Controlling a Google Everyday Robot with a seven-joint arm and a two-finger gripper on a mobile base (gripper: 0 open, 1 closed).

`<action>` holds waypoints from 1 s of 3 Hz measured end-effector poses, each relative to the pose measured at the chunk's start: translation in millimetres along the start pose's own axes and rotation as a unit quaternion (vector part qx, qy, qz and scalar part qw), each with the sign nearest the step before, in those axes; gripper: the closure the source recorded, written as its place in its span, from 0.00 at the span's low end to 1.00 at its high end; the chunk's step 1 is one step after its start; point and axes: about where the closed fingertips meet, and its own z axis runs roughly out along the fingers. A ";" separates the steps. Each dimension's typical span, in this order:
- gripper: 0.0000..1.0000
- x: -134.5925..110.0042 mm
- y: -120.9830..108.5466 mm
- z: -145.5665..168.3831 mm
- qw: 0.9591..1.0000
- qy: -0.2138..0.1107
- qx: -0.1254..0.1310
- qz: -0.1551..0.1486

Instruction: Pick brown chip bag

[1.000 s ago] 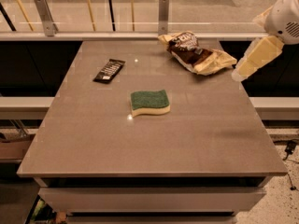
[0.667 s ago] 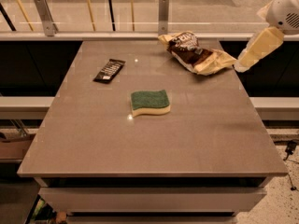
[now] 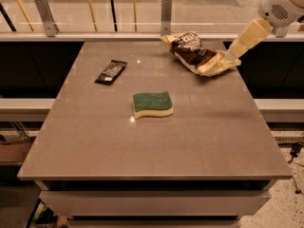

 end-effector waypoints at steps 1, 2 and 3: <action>0.00 -16.6 -1.9 22.7 0.998 0.001 0.006 0.057; 0.00 -19.6 -2.7 28.4 0.998 0.005 0.001 0.056; 0.00 -25.4 -5.9 53.9 0.997 -0.001 -0.016 0.072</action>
Offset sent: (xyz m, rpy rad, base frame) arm 0.0163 0.0113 -0.0066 0.0305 0.0061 -0.0566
